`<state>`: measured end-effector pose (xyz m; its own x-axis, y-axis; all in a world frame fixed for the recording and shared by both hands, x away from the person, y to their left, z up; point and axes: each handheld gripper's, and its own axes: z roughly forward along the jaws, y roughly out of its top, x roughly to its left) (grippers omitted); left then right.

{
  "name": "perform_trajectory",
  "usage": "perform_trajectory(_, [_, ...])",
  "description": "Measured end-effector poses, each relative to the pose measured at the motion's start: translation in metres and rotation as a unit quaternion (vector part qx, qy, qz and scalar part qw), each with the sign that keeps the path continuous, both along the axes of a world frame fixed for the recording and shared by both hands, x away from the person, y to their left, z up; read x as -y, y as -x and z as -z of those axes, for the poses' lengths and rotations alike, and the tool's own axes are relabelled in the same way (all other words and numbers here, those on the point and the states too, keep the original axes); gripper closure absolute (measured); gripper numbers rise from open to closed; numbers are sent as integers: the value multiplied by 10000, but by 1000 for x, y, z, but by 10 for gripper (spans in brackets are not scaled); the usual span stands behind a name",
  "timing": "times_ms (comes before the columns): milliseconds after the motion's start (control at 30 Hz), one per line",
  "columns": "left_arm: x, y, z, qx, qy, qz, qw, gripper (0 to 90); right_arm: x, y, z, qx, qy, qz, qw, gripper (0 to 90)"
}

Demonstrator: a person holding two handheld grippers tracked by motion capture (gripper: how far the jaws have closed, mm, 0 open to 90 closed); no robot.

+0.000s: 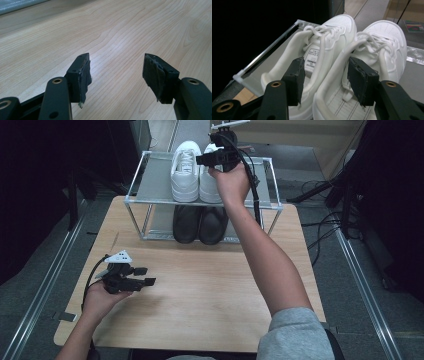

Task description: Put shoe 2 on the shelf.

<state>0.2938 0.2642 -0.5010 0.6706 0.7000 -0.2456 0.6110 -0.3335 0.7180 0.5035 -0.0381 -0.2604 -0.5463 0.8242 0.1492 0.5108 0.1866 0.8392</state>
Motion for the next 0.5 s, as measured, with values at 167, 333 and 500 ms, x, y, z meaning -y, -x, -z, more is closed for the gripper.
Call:
perform_trajectory(167, [-1,0,0,5,23,-35,10000,394,15,8,8,-54,-122,-164,9998,469])
perform_trajectory(333, [0,-1,1,-41,-6,-7,10000,393,27,18,8,-24,-144,-352,9993,450])
perform_trajectory(500, [1,-1,1,-52,-15,-8,10000,391,35,30,9,64,-233,-600,9979,454])
